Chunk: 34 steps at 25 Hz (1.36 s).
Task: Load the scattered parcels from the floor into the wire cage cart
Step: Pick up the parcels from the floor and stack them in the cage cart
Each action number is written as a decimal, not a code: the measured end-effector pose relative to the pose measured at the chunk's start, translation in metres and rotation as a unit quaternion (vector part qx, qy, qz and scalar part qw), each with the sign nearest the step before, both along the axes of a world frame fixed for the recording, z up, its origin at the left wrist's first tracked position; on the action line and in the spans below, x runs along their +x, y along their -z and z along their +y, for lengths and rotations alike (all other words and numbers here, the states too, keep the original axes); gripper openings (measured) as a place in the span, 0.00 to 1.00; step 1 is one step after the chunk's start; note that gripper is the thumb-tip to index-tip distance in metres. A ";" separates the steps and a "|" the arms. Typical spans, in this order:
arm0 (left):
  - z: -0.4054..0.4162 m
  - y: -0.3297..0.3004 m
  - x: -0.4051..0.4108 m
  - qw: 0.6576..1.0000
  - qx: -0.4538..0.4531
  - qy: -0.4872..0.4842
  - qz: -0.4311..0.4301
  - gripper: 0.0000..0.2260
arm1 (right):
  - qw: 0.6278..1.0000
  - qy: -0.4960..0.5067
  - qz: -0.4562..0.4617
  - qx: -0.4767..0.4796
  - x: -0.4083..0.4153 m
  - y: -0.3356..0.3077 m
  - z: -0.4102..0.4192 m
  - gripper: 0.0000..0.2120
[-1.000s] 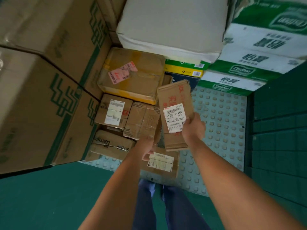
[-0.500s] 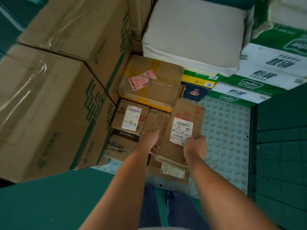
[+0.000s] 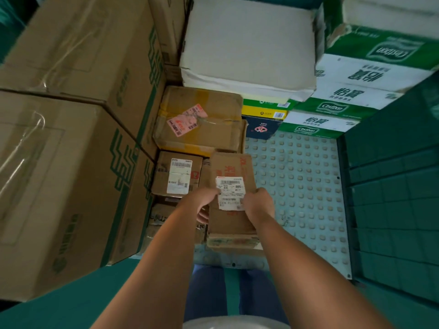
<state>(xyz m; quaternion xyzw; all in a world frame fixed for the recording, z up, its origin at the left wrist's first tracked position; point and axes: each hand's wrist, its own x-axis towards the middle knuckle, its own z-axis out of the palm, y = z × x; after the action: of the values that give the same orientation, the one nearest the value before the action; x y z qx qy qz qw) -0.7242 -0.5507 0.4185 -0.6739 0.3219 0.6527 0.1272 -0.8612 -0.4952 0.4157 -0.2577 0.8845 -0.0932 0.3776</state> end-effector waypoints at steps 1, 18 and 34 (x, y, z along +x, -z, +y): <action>0.001 0.001 0.006 0.999 -0.014 -0.034 -0.003 0.18 | 0.999 -0.040 -0.008 -0.016 0.003 -0.004 -0.005 0.13; -0.033 0.092 0.043 0.769 -0.005 -0.609 0.196 0.17 | 0.991 -0.097 0.090 0.034 0.080 0.055 -0.108 0.41; -0.015 0.051 0.077 0.937 -0.136 -0.319 -0.040 0.14 | 0.995 -0.091 0.004 -0.050 0.047 0.022 -0.084 0.29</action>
<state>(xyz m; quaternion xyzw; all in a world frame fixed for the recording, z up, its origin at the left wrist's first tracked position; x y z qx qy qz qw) -0.6476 -0.5660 0.3673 -0.7774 0.1704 0.5817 -0.1683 -0.8141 -0.5794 0.3934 -0.3556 0.8531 -0.1016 0.3680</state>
